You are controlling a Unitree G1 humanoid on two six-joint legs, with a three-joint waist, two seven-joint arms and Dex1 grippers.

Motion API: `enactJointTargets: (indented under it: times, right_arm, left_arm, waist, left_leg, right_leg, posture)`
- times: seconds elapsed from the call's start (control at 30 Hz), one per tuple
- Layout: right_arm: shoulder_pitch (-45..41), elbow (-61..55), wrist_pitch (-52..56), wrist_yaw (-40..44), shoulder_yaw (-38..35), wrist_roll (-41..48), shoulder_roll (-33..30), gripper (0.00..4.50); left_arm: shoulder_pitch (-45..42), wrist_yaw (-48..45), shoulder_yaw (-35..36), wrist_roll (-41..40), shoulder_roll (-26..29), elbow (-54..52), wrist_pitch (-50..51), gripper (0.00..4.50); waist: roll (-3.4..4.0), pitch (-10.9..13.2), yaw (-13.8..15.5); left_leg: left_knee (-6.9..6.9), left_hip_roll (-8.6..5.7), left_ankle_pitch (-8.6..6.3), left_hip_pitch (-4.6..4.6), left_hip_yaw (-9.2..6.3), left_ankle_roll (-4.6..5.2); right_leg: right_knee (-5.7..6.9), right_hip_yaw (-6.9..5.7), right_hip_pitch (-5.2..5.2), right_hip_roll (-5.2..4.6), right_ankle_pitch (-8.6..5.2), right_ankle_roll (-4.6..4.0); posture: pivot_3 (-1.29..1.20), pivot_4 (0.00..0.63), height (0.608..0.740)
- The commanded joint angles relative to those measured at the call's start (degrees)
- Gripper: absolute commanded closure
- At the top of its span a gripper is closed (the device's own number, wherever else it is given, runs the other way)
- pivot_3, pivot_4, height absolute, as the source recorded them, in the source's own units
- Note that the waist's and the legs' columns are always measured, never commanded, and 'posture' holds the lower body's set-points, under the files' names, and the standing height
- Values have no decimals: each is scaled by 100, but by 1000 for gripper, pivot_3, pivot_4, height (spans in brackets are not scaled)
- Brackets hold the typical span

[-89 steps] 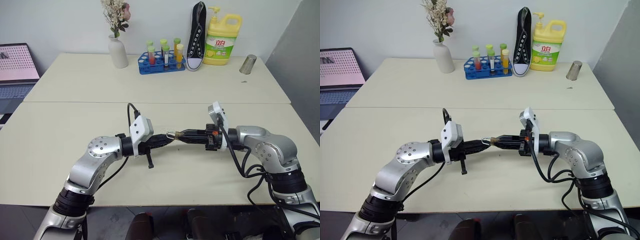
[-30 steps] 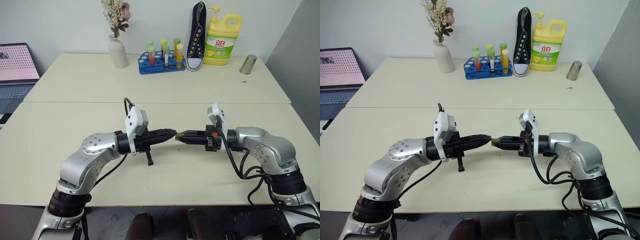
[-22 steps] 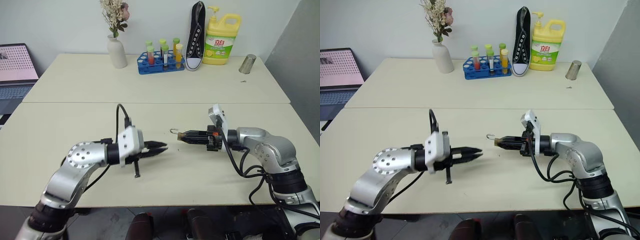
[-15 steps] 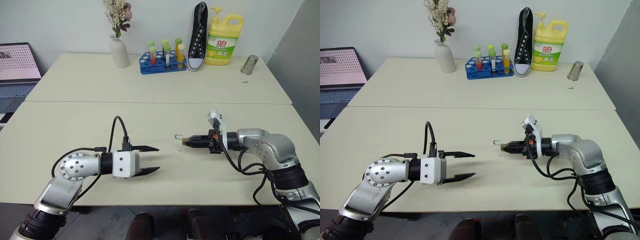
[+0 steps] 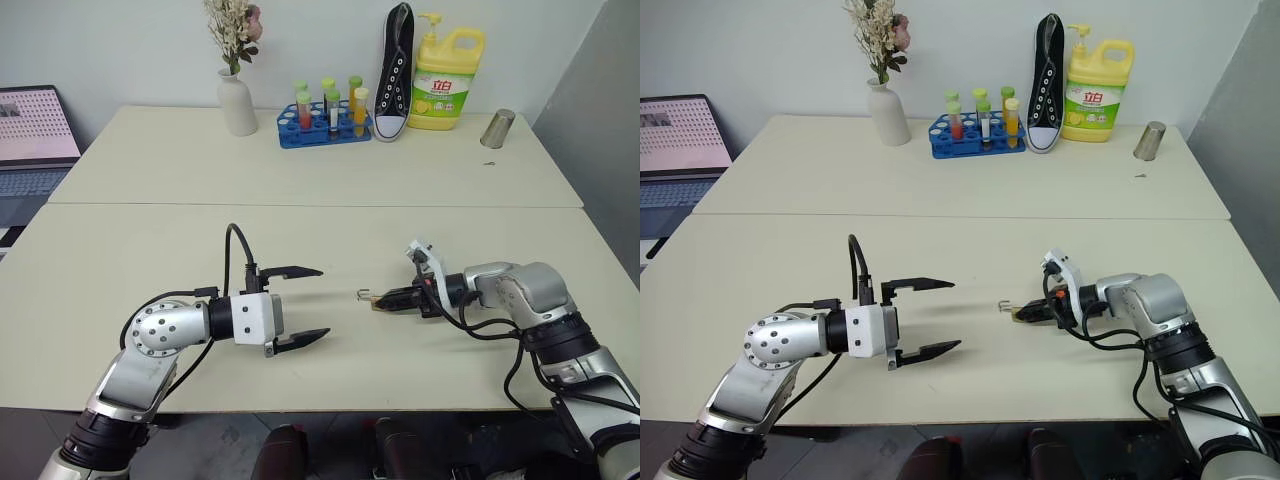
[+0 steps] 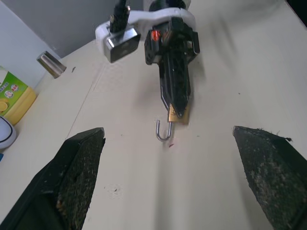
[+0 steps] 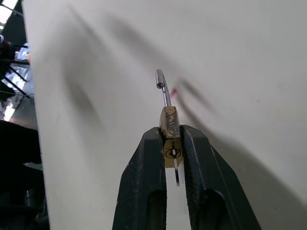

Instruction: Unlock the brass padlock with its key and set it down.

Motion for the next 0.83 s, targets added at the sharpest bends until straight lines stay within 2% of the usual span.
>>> enactJointTargets:
  times: [0.03,0.23,0.43,0.57,0.7,0.83]
  right_arm:
    - [-106,35,-373,51,68,-316,-102,2977]
    - [243,-375,-1784,171,225,-1034,-558,899]
    - [908,-1186,-2611,384,-233,-1022,-925,899]
    - [1477,-1979,-2938,804,-725,-688,-1343,899]
    - [1742,-2220,-3309,838,-841,-975,-1682,899]
    - [1795,-2300,-3233,857,-974,-827,-1706,899]
  left_arm:
    - [-66,34,28,-140,-39,-112,127,0]
    - [59,225,-3,-233,-29,-381,1043,0]
    - [246,288,47,-63,263,-648,1746,0]
    - [410,-53,236,-504,557,-884,2001,0]
    - [480,-250,332,-684,719,-927,2086,0]
    - [427,-328,362,-854,742,-917,2194,0]
  waist:
    - [0,0,-1]
    - [-1,-1,10]
    - [-1,0,7]
    - [2,2,8]
    - [1,2,4]
    - [1,2,3]
  left_leg:
    - [0,0,0,0,-1,0]
    - [5,-1,0,2,-4,0]
    - [3,0,0,0,-4,0]
    - [-1,2,0,1,-7,-1]
    - [1,2,0,6,-3,-1]
    - [1,2,0,8,-3,-1]
  right_leg:
    - [0,-1,0,0,0,0]
    - [2,-4,3,0,-7,15]
    - [1,-2,2,0,-7,14]
    - [1,-4,1,0,-7,10]
    - [1,-2,3,0,-13,21]
    - [2,-2,4,1,-15,24]
  posture:
    - [0,150,740]
    - [0,150,740]
    - [0,150,740]
    - [0,150,740]
    - [0,150,740]
    - [0,150,740]
